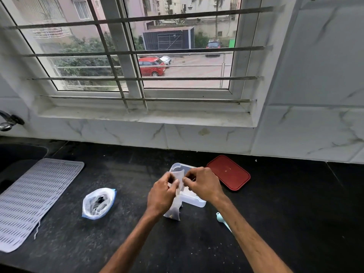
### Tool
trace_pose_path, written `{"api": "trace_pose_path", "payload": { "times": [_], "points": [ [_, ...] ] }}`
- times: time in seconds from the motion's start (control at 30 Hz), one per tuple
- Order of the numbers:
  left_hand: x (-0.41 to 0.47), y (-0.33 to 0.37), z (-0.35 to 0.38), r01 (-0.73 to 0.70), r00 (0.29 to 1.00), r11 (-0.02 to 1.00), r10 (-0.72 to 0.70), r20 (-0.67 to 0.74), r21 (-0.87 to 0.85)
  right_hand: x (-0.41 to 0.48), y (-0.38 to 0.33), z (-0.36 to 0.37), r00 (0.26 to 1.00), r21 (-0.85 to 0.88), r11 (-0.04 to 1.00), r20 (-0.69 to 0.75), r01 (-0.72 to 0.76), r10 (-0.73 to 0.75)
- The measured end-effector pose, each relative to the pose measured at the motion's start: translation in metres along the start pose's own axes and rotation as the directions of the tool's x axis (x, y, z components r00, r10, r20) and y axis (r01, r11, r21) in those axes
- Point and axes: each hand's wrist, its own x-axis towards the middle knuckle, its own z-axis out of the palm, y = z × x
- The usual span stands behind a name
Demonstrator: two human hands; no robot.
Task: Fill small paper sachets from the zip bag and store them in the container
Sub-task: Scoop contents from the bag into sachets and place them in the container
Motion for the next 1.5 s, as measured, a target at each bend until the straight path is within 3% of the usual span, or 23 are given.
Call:
{"api": "trace_pose_path", "payload": {
  "times": [0.07, 0.13, 0.23, 0.33, 0.4, 0.53, 0.7, 0.87, 1.0, 1.1, 1.2, 1.37, 1.5],
  "points": [
    [0.003, -0.005, -0.003, 0.065, 0.983, 0.980, -0.031, -0.181, 0.186, 0.000, -0.001, 0.002, 0.995, -0.127, 0.991, -0.096, -0.040, 0.028],
    [0.002, -0.006, -0.004, 0.083, 0.976, 0.983, -0.047, -0.214, 0.165, 0.000, -0.004, 0.005, 0.994, -0.189, 0.981, -0.106, -0.050, 0.031],
    [-0.004, -0.006, 0.002, -0.004, 0.967, 0.978, 0.057, -0.248, 0.209, -0.001, -0.009, 0.013, 0.986, -0.301, 0.954, -0.155, 0.010, -0.059],
    [-0.005, -0.012, 0.004, -0.003, 0.969, 0.991, 0.036, -0.245, 0.131, -0.007, -0.013, 0.022, 0.932, -0.361, 0.902, -0.175, 0.238, -0.316],
    [-0.005, -0.016, 0.002, -0.021, 0.977, 0.998, 0.032, -0.209, 0.054, -0.010, -0.013, 0.029, 0.886, -0.390, 0.823, -0.035, 0.414, -0.462],
    [-0.006, -0.024, -0.009, -0.019, 0.993, 0.971, -0.009, -0.114, -0.240, -0.007, -0.006, 0.024, 0.929, -0.193, 0.916, 0.191, 0.351, -0.316],
    [-0.010, -0.042, -0.011, -0.050, 0.999, 0.951, 0.050, -0.007, -0.305, -0.004, -0.010, 0.007, 0.890, -0.360, 0.837, 0.354, 0.413, -0.287],
    [-0.021, -0.045, -0.015, -0.091, 0.986, 0.878, 0.146, 0.082, -0.470, -0.007, -0.025, 0.015, 0.832, -0.109, 0.935, 0.499, 0.337, -0.242],
    [-0.015, -0.065, -0.033, -0.143, 0.946, 0.920, 0.236, 0.223, -0.365, -0.013, -0.024, 0.012, 0.805, -0.275, 0.852, 0.539, 0.446, -0.248],
    [-0.004, -0.066, -0.039, -0.175, 0.927, 0.931, 0.266, 0.265, -0.321, -0.015, -0.039, 0.010, 0.759, -0.228, 0.829, 0.573, 0.510, -0.309],
    [0.003, -0.061, -0.039, -0.277, 0.920, 0.931, 0.328, 0.213, -0.238, -0.008, -0.050, 0.013, 0.709, -0.202, 0.813, 0.628, 0.546, -0.321],
    [0.012, -0.070, -0.039, -0.333, 0.920, 0.921, 0.365, 0.143, -0.204, -0.009, -0.060, 0.020, 0.765, -0.330, 0.815, 0.613, 0.477, -0.199],
    [0.012, -0.079, -0.038, -0.358, 0.925, 0.909, 0.377, 0.054, -0.215, -0.004, -0.068, 0.034, 0.749, -0.254, 0.858, 0.631, 0.446, -0.202]
  ]
}}
